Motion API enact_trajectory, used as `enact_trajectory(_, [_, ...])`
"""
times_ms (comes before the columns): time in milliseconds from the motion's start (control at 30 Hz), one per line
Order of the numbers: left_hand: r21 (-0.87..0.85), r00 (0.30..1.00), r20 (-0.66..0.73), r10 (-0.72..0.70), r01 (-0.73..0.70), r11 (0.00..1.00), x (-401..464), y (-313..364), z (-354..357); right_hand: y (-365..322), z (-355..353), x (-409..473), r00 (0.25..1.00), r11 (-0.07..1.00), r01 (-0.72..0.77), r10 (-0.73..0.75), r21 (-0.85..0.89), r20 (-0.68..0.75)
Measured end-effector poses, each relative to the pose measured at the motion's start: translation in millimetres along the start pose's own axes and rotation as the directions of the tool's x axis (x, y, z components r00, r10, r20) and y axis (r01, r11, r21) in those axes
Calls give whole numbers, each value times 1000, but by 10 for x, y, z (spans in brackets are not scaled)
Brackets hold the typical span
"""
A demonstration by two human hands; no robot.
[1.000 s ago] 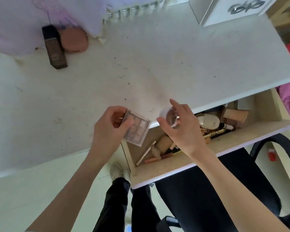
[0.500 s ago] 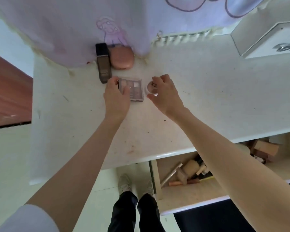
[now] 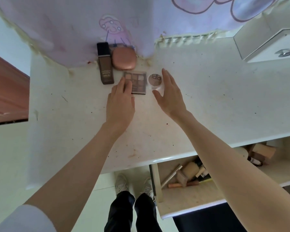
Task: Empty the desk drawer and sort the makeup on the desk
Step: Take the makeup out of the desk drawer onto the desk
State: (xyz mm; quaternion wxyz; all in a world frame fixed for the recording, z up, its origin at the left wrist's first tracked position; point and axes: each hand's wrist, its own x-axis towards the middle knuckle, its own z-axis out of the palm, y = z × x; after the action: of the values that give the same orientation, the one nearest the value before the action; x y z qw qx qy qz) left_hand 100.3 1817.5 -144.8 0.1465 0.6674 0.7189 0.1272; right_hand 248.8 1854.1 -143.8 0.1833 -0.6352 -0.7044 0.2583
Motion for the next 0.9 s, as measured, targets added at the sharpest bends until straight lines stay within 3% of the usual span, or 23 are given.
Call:
enact_trajectory(133, [-78,992,110,55,-47,996,-373,26,76,228,-14,-364,1000,998,-25,25,-64,6])
enact_trajectory(367, [20,974,140,178,-182,983,-1304,243,350,737,-124,-1396,998,969,48,-40,-241,39])
enact_trajectory(533, [-133,924,35,381,-373,918,-1803,599,533,1085,-313,-2050,988,983,124,-135,-134,-69])
enact_trajectory(633, [-204,878,75,473,-450,869,-2058,744,735,1350,-365,-2333,997,995,-5,-3,-99,-75])
enact_trajectory(700, [-201,881,198,430,-393,897,-2158,793,928,1539,-357,-2375,989,984,-138,142,-116,27])
enact_trajectory(833, [-68,836,510,200,-193,979,-2155,857,1221,1751,-307,-2230,914,939,-320,340,-123,219])
enact_trajectory(900, [-66,827,548,125,-106,992,-2072,873,1330,1778,-255,-2112,889,924,-368,383,-106,251])
